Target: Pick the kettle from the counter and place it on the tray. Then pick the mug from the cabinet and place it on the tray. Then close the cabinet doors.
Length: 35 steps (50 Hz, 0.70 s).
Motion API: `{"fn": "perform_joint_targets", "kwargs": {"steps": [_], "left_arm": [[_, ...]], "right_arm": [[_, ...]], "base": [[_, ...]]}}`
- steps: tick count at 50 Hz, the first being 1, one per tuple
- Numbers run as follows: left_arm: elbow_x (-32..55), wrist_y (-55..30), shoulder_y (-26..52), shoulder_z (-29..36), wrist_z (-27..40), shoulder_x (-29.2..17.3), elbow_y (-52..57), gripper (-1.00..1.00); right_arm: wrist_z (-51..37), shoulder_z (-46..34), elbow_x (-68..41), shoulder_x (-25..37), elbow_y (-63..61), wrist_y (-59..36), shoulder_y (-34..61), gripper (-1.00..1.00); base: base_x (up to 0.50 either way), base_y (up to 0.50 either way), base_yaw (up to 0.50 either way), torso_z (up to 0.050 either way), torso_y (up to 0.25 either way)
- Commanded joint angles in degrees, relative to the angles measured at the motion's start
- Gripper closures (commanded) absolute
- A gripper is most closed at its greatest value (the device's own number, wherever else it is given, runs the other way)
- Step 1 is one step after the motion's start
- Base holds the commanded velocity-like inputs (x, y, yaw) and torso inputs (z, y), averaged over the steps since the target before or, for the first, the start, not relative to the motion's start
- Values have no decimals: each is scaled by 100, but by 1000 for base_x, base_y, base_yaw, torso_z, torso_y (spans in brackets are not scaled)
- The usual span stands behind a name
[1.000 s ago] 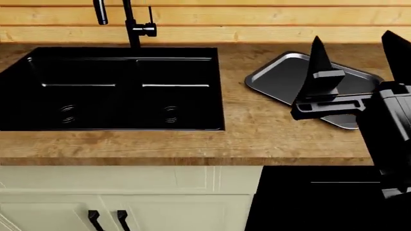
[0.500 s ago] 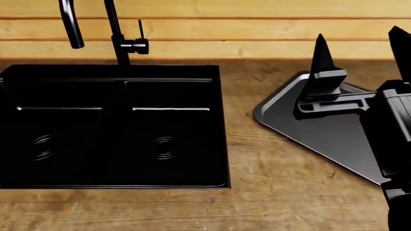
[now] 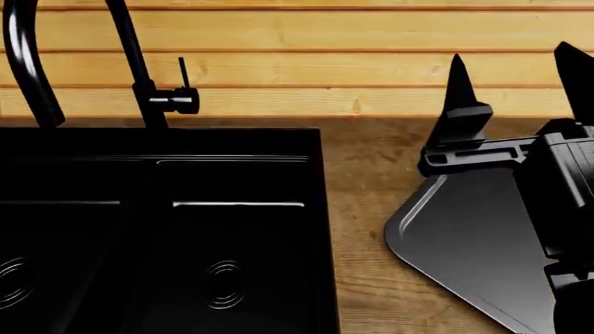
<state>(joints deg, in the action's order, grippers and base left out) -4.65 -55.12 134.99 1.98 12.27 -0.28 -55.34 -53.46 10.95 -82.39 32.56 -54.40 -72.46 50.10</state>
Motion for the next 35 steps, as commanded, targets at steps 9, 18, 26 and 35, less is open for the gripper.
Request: {"fn": "perform_joint_targets", "kwargs": {"steps": [9, 18, 26, 35], "left_arm": [[-530, -88, 0, -38, -248, -8, -58, -100], [-323, 496, 0, -56, -153, -63, -1223, -100], [-18, 764, -113, -61, 119, -204, -1961, -100], [239, 684, -273, -32, 442, -323, -1961, 100]], "right_arm": [[336, -128, 547, -51, -58, 195, -254, -100], [554, -221, 888, -76, -70, 335, -453, -100], [742, -382, 1226, -109, -34, 460, -588, -100], [835, -423, 1368, -86, -25, 585, -718, -100]], "base": [[111, 0, 0, 0, 1], [0, 0, 0, 0, 0], [0, 0, 0, 0, 0], [0, 0, 0, 0, 0]]}}
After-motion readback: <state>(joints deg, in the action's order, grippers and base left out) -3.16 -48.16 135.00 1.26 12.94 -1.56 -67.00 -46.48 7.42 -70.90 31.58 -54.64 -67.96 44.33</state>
